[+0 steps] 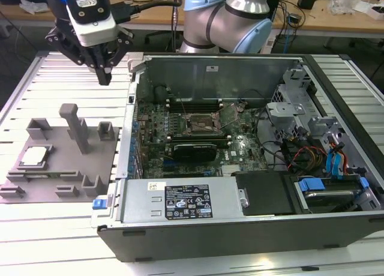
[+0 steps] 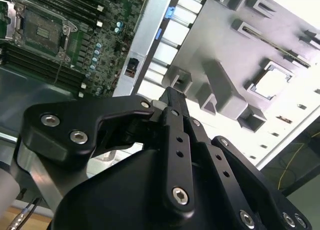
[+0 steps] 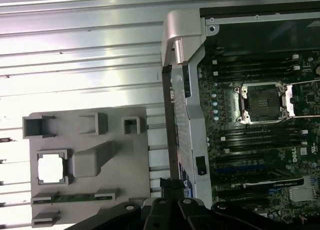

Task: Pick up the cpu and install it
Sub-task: 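Reach for the cpu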

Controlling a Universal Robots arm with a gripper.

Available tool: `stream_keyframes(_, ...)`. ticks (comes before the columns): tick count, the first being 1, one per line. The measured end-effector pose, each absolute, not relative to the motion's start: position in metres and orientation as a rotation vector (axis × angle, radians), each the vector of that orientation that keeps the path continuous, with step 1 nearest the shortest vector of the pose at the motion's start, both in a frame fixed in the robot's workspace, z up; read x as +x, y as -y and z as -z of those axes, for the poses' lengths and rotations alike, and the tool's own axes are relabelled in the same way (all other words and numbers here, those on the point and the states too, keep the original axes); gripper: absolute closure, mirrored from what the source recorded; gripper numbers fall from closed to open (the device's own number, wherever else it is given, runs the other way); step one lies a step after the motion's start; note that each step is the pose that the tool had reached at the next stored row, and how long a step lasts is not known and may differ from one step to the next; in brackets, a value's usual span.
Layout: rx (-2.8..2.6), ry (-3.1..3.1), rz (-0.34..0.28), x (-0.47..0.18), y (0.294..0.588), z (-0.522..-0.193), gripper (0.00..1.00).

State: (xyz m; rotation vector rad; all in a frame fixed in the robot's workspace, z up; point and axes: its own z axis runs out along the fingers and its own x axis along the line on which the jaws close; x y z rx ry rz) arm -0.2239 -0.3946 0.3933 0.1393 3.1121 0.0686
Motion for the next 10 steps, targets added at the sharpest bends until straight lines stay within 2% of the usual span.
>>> stream_keyframes(10, 0.146, -3.112, -0.068, -0.243, 0.394, -0.393, 0.89)
